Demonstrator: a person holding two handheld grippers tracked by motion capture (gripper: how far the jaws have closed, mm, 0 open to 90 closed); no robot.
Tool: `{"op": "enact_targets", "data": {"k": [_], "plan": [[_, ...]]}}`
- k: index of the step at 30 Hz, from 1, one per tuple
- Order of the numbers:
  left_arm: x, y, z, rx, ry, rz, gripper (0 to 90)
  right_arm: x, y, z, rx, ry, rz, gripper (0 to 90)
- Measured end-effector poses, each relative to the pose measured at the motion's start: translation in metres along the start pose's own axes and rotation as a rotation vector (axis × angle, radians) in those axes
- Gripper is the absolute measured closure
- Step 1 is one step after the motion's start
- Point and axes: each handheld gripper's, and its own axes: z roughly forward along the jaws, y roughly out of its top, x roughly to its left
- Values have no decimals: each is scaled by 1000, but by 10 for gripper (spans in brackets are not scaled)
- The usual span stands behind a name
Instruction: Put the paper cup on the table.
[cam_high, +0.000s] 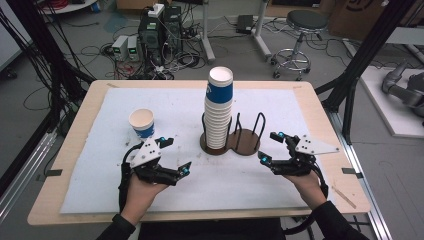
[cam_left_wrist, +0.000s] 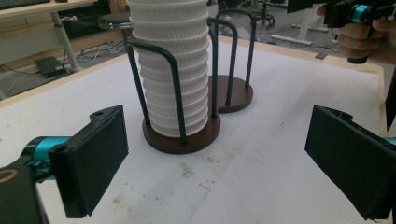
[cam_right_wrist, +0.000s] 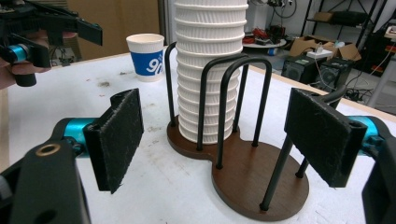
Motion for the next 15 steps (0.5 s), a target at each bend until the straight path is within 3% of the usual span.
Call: {"op": "enact_targets", "data": {"k": [15], "plan": [[4,-4,2,23,3,19,60,-3,-2,0,11,-6,5,201]]}}
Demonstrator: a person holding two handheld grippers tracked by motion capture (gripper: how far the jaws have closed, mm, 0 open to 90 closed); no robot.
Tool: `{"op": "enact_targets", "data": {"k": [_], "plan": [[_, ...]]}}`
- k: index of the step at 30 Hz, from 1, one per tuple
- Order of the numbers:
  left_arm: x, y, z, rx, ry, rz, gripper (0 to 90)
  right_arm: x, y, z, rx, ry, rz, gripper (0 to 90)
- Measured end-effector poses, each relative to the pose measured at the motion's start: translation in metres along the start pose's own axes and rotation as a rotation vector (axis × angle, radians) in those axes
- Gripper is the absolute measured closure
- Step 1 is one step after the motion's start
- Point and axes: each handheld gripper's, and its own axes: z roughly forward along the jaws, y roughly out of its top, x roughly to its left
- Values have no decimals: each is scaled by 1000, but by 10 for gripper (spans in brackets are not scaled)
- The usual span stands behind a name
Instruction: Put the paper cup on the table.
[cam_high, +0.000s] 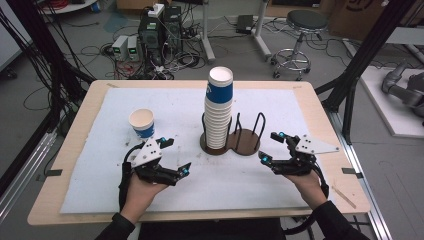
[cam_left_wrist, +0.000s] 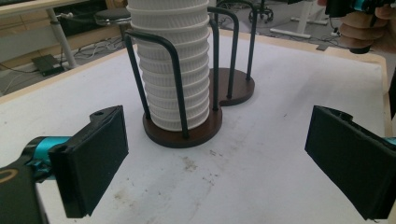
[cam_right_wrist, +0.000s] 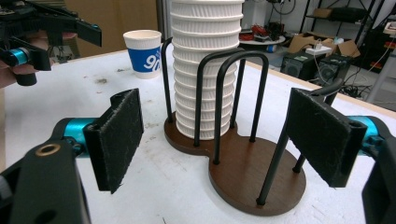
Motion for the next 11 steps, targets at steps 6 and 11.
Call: {"op": "enact_targets", "data": {"k": [6,11], "plan": [[0,-1,1,12,3,-2,59,0,0,0,0,-4,-3,201],[3,-2,2,22,4,-7,59,-1,-1,0,0,-7,-4,201]]}}
